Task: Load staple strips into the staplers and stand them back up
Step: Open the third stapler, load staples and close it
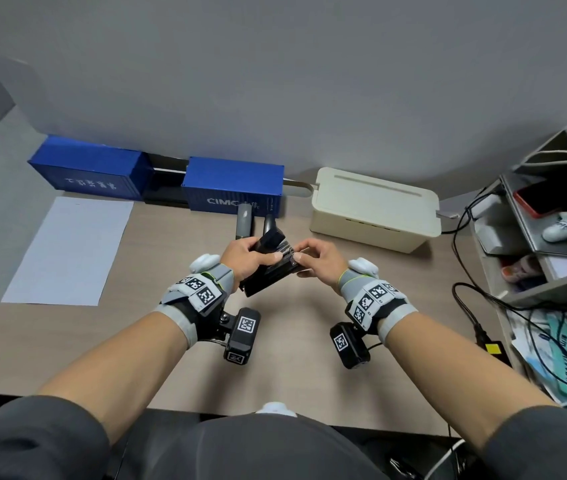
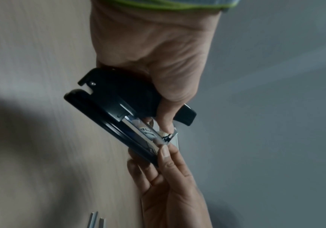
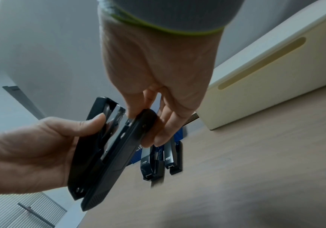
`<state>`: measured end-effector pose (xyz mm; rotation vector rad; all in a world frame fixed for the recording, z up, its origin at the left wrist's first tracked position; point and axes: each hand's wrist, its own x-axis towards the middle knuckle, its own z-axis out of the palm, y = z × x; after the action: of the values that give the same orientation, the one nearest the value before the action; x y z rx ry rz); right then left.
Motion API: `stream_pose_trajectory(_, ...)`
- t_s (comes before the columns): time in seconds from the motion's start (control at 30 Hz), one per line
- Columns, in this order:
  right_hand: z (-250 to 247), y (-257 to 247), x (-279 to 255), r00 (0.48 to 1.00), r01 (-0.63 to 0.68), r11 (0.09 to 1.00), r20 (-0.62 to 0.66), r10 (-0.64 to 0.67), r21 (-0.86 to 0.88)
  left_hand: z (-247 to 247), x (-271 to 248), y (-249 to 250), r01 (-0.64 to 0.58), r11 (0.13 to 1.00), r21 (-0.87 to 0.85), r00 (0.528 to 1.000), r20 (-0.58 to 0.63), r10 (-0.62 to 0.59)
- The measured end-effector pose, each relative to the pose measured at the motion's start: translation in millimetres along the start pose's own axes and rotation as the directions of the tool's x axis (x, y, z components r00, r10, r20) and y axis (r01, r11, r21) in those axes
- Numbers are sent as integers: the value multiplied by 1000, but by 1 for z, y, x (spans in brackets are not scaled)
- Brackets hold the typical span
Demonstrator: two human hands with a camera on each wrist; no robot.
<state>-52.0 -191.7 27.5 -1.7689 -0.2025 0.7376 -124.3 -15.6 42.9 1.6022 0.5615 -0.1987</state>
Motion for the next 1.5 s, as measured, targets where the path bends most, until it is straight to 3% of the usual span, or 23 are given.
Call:
stream_pose_trajectory(0.2, -3, 7, 2, 1000, 0, 997, 9, -1, 71, -5, 0, -8, 38, 995, -88, 997, 64, -32)
stream_pose_trajectory(0.33, -14, 12, 3, 998, -33, 984, -38, 40, 175, -12, -5, -19, 273, 945, -180, 956, 158, -247)
stream_pose_trajectory(0.43, -18, 17, 2, 996, -45, 972, -59, 60, 231, -14, -6, -25, 340, 891, -302, 931, 244, -272)
stream_pose_trajectory(0.6, -21, 19, 2, 991, -58, 951, -100, 92, 303, -14, -6, -21, 302, 877, -373, 934, 301, -194)
stream_pose_trajectory(1.03, -38, 12, 2, 996, -70, 950, -29, 83, 305, -9, 4, -9, 341, 843, -416, 932, 264, -247)
stream_pose_trajectory(1.5, -68, 1, -3, 998, -31, 971, -42, 42, 236, 1, 16, 18, 314, 903, -292, 920, 328, -214)
